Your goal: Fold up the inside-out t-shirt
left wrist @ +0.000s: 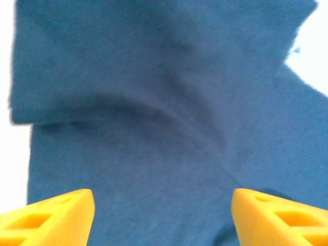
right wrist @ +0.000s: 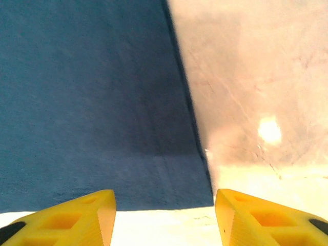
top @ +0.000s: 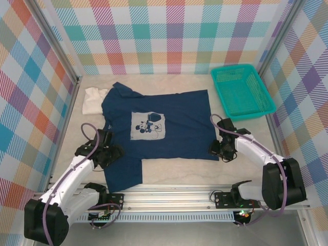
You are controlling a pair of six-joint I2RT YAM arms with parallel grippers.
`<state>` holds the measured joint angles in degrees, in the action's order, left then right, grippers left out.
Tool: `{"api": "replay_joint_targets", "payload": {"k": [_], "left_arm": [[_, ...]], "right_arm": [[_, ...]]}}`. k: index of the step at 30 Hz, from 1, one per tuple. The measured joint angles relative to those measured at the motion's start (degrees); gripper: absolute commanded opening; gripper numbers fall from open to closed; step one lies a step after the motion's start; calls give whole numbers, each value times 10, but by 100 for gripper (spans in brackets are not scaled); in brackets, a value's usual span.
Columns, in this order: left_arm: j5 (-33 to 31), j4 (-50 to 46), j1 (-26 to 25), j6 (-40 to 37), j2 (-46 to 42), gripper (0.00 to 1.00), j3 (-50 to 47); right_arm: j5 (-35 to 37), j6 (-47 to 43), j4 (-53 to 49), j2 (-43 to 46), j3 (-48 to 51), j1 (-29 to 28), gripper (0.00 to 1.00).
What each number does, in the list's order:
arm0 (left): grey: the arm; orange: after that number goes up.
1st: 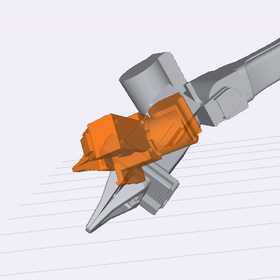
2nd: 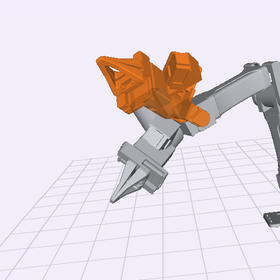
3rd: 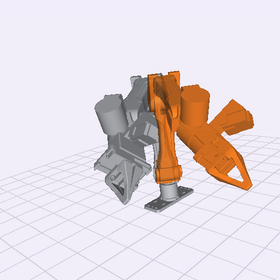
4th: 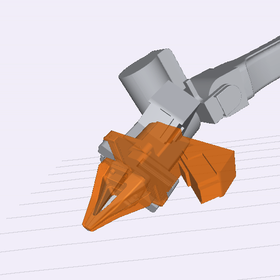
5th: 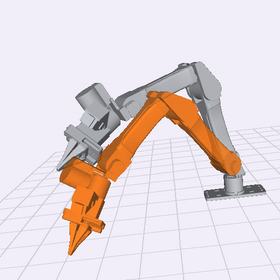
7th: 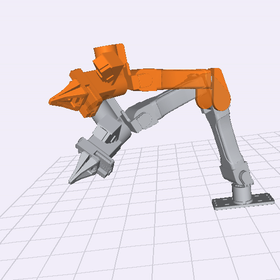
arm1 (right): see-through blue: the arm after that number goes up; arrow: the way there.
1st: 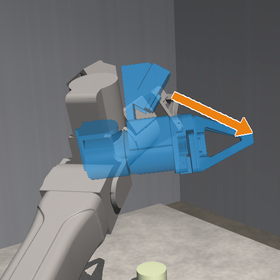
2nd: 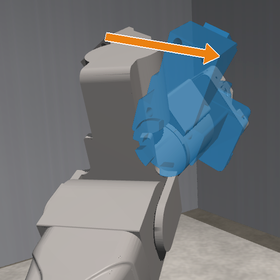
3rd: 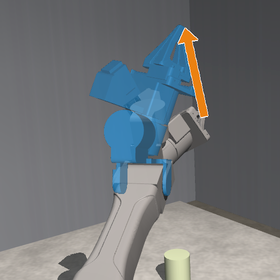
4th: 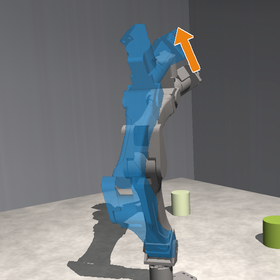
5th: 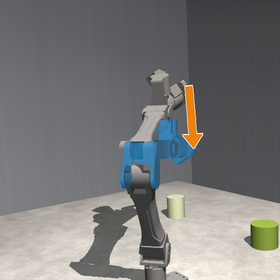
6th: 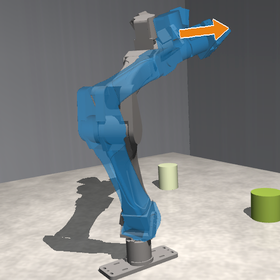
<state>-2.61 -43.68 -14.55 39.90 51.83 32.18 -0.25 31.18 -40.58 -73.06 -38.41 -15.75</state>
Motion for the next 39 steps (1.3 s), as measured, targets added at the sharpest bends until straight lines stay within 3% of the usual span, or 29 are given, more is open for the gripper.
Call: {"api": "replay_joint_targets", "payload": {"k": [10, 15, 19, 27, 39], "left_arm": [[-59, -80, -14, 81, -13, 71, 0], [-57, -111, -15, 120, -13, 70, 0], [-50, -133, -15, 150, -9, 68, 0], [5, -152, -15, 199, 24, 65, -35], [30, -173, -15, 204, 42, 52, -39]], "right_arm": [[-4, 17, 42, -37, 19, -1, 48], [11, 26, 38, -43, 20, 1, 29], [20, 25, 32, -42, 20, 3, 18], [18, 25, 39, -33, 27, 4, 15], [15, 18, 42, -34, 27, 4, 14]]}}
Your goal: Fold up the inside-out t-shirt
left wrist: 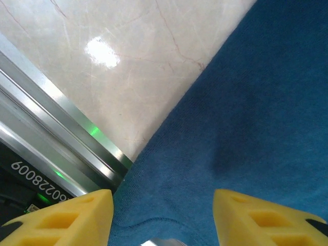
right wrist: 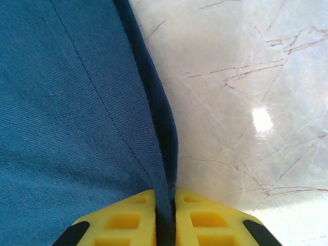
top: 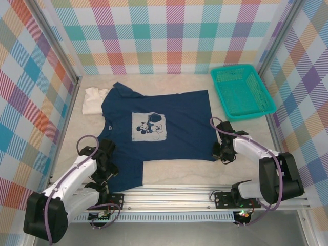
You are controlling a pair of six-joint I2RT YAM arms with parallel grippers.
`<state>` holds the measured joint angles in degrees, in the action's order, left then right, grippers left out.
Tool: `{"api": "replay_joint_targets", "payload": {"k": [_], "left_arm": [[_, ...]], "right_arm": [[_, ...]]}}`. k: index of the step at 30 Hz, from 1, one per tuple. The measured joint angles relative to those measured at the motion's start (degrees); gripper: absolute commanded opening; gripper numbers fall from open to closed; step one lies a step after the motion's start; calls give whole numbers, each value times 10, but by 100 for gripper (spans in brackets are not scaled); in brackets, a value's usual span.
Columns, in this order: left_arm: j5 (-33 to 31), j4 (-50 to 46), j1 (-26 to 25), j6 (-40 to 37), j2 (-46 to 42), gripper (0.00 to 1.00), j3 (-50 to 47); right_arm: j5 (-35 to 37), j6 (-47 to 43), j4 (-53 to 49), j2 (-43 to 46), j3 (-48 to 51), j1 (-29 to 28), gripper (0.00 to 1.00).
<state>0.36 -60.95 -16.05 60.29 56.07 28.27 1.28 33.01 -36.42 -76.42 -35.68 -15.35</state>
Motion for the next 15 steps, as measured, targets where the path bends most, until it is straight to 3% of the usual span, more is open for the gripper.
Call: {"api": "replay_joint_targets", "payload": {"k": [7, 15], "left_arm": [[0, 11, 0, -13, 18, 57, -1], [5, 42, 22, -20, -12, 54, -13]], "right_arm": [[-2, -5, 1, 0, 0, 0, 13], [-46, -5, 33, -5, -1, -5, 13]]}}
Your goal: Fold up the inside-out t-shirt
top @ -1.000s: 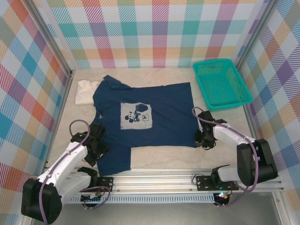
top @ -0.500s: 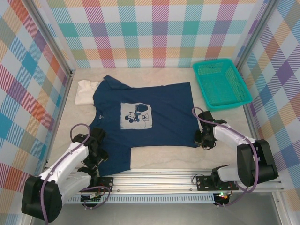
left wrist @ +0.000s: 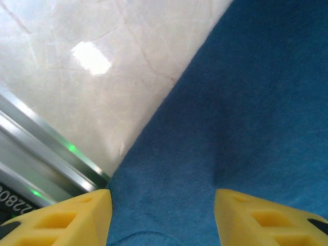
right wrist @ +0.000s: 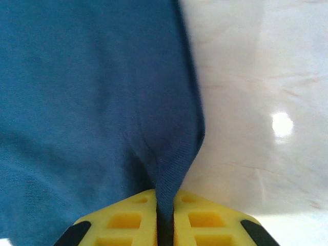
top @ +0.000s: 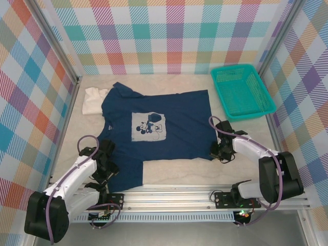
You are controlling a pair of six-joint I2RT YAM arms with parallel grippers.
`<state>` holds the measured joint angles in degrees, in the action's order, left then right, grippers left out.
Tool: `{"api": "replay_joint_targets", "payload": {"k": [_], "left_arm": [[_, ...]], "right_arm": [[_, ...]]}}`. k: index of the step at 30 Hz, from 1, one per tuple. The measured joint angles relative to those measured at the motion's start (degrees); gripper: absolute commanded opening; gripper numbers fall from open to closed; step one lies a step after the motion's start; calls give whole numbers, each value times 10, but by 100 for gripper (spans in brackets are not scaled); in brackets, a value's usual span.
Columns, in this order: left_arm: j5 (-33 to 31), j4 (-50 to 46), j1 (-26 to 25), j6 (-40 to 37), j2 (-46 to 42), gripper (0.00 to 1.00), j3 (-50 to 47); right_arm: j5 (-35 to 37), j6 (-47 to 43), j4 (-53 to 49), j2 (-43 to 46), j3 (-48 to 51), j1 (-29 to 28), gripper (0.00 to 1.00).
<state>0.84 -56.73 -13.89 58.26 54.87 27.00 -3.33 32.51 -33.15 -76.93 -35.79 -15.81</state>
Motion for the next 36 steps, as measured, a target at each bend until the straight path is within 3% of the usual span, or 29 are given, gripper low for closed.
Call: {"api": "replay_joint_targets", "payload": {"k": [7, 14, 17, 31, 36], "left_arm": [[-22, 25, 7, -5, -2, 57, -3], [-50, 41, 24, -26, 59, 58, 1], [-47, 48, 35, -40, 76, 51, 8], [-28, 73, 47, -70, 57, 0, 1], [-21, 79, 47, -74, 29, 0, -6]], "right_arm": [[-32, 0, 23, -1, 0, -1, 13], [-33, 0, 23, 8, 0, -1, 11], [-32, 0, 22, 8, 0, -1, 9], [-23, -2, 21, 8, -3, -1, 0], [-21, -2, 21, 14, -3, -1, 0]]}}
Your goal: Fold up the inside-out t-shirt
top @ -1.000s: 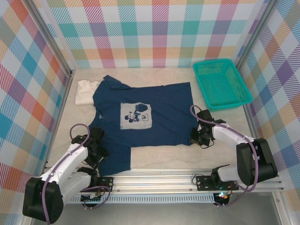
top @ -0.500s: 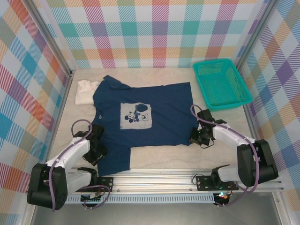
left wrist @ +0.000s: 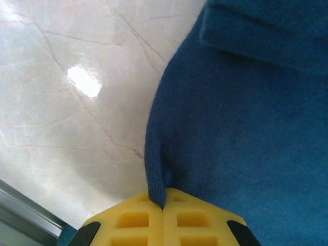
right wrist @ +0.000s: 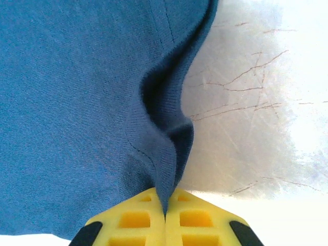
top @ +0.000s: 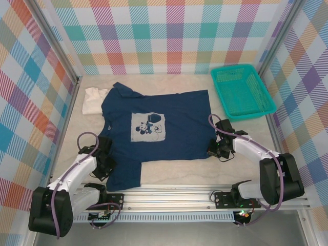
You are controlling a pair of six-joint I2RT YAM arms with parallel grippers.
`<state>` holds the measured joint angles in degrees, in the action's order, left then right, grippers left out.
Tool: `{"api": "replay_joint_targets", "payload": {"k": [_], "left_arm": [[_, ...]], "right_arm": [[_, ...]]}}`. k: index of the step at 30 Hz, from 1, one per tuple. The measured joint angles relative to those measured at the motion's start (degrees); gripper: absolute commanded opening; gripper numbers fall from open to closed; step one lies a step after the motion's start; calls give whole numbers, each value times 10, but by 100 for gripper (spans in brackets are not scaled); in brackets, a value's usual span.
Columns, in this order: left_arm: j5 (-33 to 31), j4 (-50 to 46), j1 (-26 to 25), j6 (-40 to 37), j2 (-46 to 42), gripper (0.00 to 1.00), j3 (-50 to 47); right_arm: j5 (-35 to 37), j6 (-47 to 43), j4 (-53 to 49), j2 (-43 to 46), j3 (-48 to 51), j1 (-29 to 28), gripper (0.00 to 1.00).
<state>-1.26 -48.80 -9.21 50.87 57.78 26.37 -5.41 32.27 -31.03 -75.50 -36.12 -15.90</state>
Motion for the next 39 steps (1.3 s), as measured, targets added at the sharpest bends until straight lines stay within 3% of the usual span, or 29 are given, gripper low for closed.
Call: {"api": "replay_joint_targets", "payload": {"k": [6, 14, 26, 33, 39], "left_arm": [[-2, -4, 0, -25, -79, 0, 32], [-7, -24, 0, -94, -154, 0, 179], [-67, -21, 0, -232, -209, 0, 556], [-83, -36, 0, -290, -177, 0, 784], [-97, -45, 0, -326, -116, 0, 912]], "right_arm": [[-2, -12, -1, 66, -4, 0, 0], [9, -58, -41, 174, -73, 0, 0], [75, -156, -167, 268, -401, -1, 0], [80, -182, -217, 299, -597, -2, 0], [89, -200, -246, 297, -666, -3, 0]]}}
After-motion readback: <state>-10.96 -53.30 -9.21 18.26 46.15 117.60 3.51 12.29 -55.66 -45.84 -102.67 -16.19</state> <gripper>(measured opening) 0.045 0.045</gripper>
